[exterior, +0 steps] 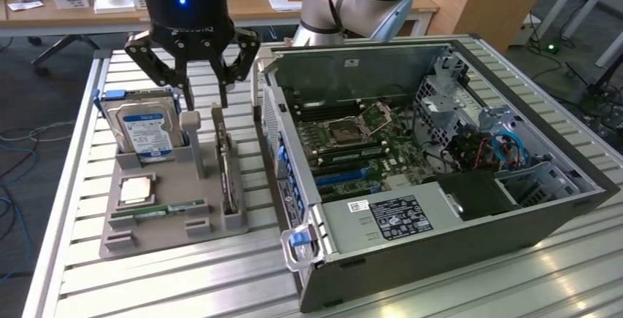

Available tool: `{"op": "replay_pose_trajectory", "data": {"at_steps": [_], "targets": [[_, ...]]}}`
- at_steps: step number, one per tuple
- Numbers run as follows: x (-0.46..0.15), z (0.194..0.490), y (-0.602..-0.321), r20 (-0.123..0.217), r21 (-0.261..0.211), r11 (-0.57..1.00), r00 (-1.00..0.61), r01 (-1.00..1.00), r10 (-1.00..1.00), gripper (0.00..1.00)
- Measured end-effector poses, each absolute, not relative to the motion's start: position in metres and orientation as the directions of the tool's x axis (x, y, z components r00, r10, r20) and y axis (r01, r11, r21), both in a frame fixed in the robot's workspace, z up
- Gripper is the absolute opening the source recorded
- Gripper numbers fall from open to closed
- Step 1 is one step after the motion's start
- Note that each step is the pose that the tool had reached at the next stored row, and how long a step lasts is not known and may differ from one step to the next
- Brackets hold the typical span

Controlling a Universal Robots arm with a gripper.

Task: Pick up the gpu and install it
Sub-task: 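Pick up the gpu and move the gpu toward the slot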

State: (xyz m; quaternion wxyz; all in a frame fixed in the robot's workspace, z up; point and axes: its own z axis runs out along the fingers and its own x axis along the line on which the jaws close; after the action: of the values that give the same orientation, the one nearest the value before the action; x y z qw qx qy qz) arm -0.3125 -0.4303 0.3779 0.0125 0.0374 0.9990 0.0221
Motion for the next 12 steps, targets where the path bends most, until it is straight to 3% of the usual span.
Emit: {"op": "replay_pose_trajectory", "data": {"at_steps": [12], "targets": [[-0.312,0.361,-0.430,-0.023,0.045,0.996,-0.997,0.074,0.075,0.47]]}}
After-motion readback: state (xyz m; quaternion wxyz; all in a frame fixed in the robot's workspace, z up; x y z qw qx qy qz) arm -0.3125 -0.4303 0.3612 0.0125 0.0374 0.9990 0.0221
